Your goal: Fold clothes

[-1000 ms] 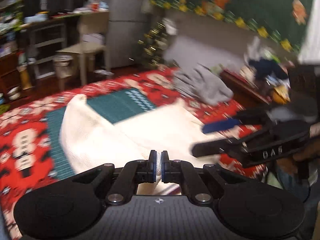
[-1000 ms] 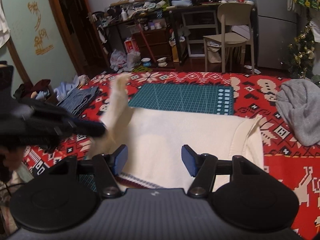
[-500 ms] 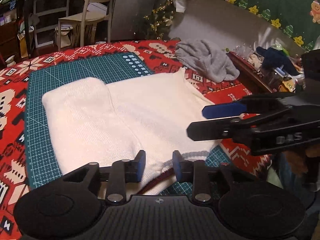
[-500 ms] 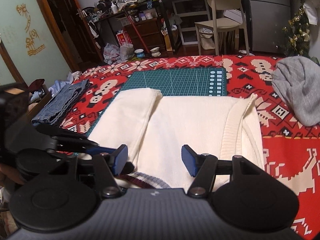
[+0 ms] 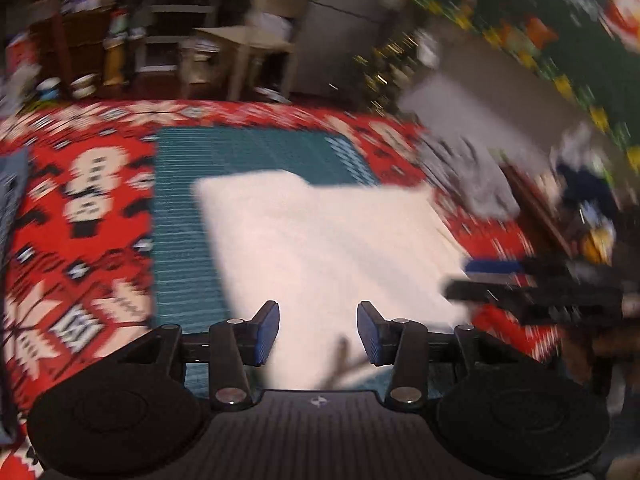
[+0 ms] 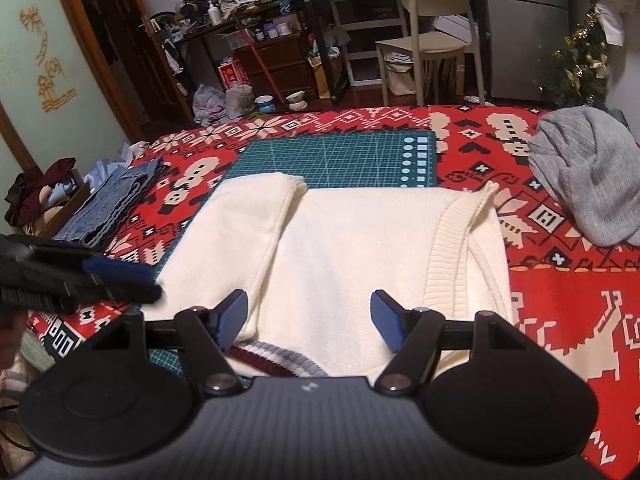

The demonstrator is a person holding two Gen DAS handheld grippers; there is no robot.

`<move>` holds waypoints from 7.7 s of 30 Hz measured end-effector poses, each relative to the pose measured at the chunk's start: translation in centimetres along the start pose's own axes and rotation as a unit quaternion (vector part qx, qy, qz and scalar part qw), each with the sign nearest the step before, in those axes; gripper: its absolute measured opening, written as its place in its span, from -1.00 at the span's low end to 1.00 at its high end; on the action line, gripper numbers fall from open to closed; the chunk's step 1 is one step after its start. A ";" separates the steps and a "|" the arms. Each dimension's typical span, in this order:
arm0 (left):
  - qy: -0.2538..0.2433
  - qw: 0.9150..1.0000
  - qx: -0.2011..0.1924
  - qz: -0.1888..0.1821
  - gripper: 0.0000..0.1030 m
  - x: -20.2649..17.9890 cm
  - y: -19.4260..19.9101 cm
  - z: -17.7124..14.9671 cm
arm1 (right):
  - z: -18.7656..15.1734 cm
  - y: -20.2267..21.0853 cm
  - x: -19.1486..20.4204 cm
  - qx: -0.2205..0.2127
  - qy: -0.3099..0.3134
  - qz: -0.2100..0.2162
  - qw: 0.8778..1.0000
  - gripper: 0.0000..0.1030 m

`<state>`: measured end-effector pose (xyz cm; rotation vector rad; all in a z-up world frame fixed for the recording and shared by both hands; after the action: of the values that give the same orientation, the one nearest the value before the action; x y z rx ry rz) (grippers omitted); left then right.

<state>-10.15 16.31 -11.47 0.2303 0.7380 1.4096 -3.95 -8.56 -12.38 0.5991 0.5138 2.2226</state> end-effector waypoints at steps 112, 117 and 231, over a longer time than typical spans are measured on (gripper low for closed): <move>-0.040 0.999 -0.030 -0.009 -0.69 11.8 -2.3 3.9 | 5.2 -18.1 5.0 0.062 -0.088 0.136 0.985 -0.12; -0.042 0.998 -0.035 -0.024 -0.69 11.6 -3.1 4.0 | 4.7 -20.8 6.0 0.064 -0.107 0.155 0.980 -0.63; -0.072 0.996 -0.013 -0.043 -0.99 7.9 -3.4 0.2 | 1.1 -11.6 7.8 0.068 0.069 0.151 0.984 -0.81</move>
<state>-7.43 23.15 -15.85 0.2746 0.6037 1.3051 -1.39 4.89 -15.67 0.6317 0.6875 2.5449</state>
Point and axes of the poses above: each gripper's, at about its wrist camera, not at the fingertips, and y roughly against the way its jaws point, x to its left, z to its top, the point moved 2 cm from there along -y, roughly the way its jaws point, and after that the axes turned 12 degrees about -x, right-handed, at the moved point
